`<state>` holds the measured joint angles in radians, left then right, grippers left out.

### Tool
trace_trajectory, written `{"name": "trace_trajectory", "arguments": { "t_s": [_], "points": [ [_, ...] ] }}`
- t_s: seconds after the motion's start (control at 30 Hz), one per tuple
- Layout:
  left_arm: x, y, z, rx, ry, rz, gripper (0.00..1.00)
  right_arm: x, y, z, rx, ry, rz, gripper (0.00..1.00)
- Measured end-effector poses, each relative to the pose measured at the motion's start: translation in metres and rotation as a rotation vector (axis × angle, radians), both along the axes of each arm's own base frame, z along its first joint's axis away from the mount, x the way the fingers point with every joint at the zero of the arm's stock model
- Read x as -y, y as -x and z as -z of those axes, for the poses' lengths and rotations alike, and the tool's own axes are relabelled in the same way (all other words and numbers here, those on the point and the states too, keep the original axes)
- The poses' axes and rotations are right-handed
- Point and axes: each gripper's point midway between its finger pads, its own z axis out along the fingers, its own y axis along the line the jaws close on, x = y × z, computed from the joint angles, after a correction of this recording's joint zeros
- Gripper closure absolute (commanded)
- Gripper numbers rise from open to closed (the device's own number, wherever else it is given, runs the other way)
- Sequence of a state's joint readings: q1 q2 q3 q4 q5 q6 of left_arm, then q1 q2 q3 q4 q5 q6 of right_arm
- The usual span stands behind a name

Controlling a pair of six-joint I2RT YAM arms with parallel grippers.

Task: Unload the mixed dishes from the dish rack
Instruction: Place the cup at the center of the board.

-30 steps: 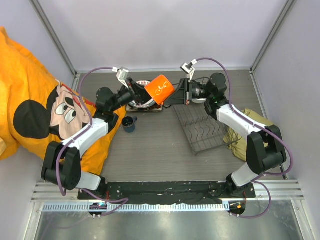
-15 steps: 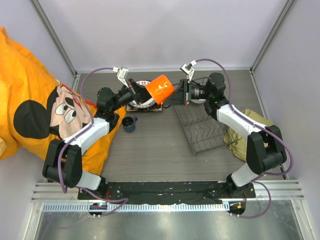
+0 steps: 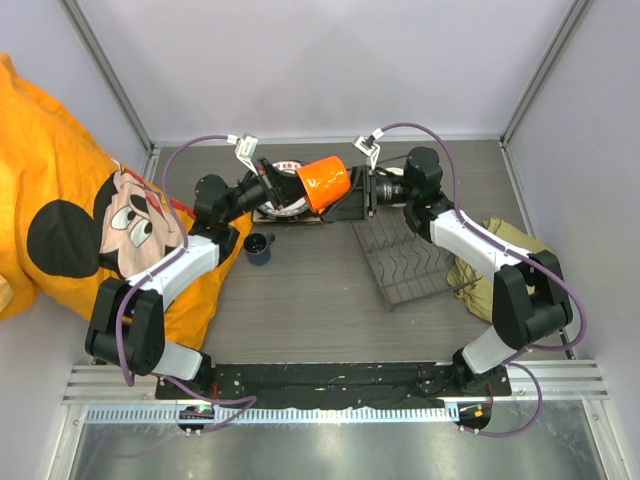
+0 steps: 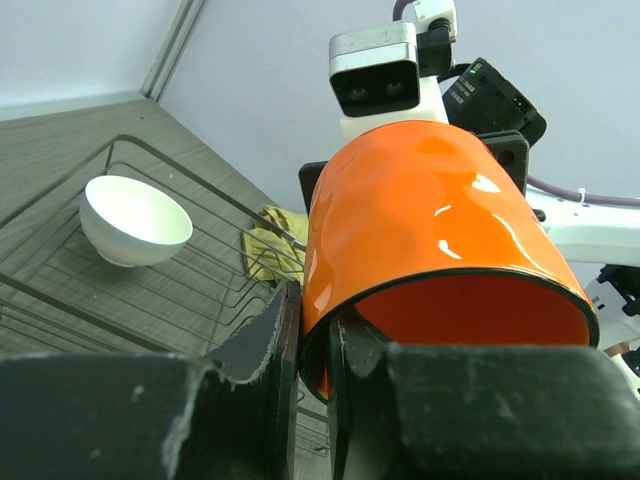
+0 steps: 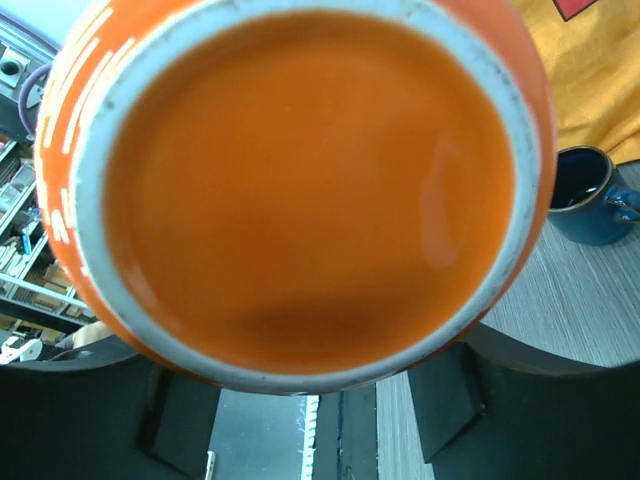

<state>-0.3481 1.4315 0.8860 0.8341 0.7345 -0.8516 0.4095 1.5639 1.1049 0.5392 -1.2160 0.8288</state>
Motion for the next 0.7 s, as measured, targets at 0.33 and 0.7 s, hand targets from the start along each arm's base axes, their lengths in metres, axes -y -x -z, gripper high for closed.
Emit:
{"name": "trace_trajectory", "arguments": {
  "t_s": [0.33,0.7],
  "points": [
    [-0.013,-0.01,0.0,-0.005,0.002,-0.036,1.0,0.003,0.004,0.006,0.019,0.031,0.002,0.24],
    [-0.027,-0.021,0.028,-0.047,-0.135,-0.079,1.0,0.023,0.004,-0.009,0.115,0.056,0.076,0.23]
  ]
}}
